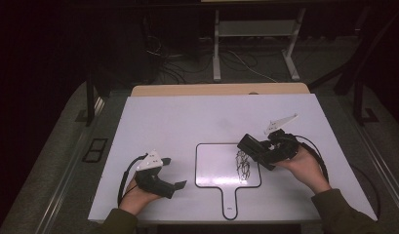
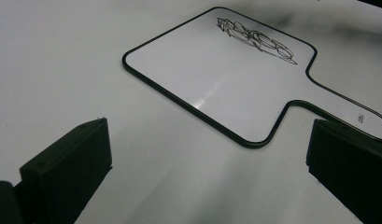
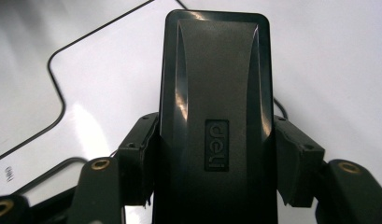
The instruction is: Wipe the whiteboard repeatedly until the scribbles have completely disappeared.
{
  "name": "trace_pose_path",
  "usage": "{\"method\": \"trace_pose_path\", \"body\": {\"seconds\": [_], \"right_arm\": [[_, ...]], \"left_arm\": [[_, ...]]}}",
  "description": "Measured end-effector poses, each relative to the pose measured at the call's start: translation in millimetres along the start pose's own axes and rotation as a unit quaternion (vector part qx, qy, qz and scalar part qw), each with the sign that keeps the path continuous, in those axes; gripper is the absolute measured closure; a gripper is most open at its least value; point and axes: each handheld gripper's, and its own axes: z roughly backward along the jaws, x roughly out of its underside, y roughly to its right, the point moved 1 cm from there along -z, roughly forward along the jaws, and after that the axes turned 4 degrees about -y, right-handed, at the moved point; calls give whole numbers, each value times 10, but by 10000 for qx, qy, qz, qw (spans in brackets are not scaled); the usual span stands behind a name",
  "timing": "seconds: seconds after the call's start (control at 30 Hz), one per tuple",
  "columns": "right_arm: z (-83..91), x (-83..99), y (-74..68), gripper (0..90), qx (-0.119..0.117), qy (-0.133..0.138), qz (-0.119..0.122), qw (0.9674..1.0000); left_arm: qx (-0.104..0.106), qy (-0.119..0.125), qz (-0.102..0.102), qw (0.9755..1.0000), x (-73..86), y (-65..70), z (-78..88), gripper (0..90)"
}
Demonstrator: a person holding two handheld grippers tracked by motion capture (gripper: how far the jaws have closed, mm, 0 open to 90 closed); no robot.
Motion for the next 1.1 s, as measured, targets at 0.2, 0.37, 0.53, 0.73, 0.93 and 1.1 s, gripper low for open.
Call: {"method": "trace_pose_path", "body": {"seconds": [0.2,0.37,0.53,0.73,0.93,1.1], "right_arm": [[-71,-99,38,383,56,-37,43,10000],[-180,-170,76,383,68,-136,41,9999],[-317,-234,112,383,100,-252,75,9996],[-448,-271,145,383,125,-392,118,9991],[-518,-254,175,383,230,-508,152,9983],[-564,-239,161,383,290,-607,213,9975]], "left_arm": [[6,-14,-36,10000,0,-1,-8,0],[18,-1,-12,10000,2,5,-13,0],[24,-14,-36,10000,4,-4,-8,0],[43,23,35,10000,26,-24,0,0],[43,49,26,10000,31,-33,4,0],[32,55,17,10000,33,-34,9,0]]}}
